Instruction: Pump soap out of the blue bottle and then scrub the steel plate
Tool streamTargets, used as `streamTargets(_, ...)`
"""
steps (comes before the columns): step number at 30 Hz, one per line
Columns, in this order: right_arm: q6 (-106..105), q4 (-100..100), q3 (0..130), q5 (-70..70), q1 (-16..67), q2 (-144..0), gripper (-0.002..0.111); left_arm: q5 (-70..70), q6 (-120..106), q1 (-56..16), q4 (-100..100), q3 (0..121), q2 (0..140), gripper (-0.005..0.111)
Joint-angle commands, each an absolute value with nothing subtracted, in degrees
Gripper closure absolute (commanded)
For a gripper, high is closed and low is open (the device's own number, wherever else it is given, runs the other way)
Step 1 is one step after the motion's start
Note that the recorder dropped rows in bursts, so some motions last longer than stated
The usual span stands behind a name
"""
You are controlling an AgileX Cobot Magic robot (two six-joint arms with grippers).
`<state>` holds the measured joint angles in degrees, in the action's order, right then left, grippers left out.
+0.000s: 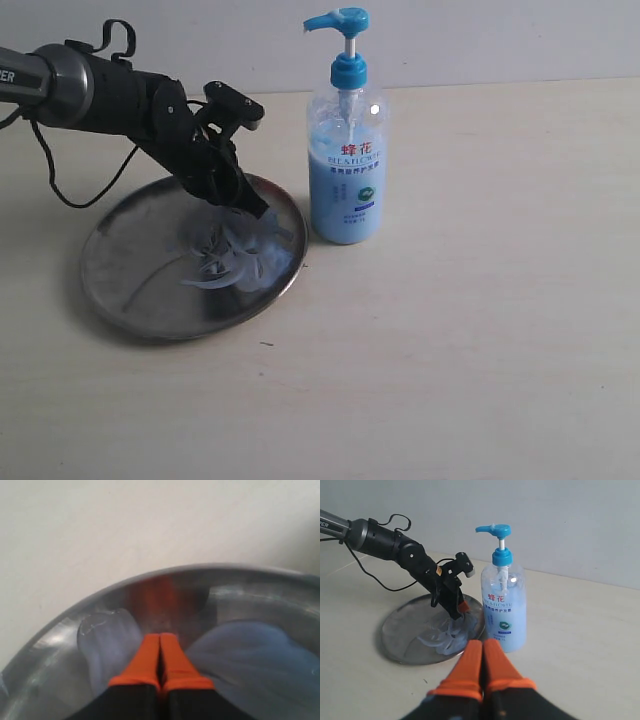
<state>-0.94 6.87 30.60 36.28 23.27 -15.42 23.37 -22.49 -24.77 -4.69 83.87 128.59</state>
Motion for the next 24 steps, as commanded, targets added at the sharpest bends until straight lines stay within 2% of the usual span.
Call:
streamTargets(1,-1.40,7.56,30.44,35.05,23.31,-15.21,0.108,28.59,-22.12,-24.79,-4.24,82.78,129.98,0.107)
streamTargets(7,-1.40,7.56,30.44,35.05,23.31,-15.21,0.108,33.08,-23.69,-24.79,-9.10,82.78,129.98,0.107)
streamTargets(17,-1.26,7.56,30.44,35.73,23.31,-15.21,0.108,37.66,-40.79,-24.79,-33.33,82.78,129.98,0.107)
streamTargets(24,-1.26,7.56,30.44,35.87,23.31,-15.21,0.108,40.78,-43.06,-24.79,-36.61,82.78,129.98,0.107)
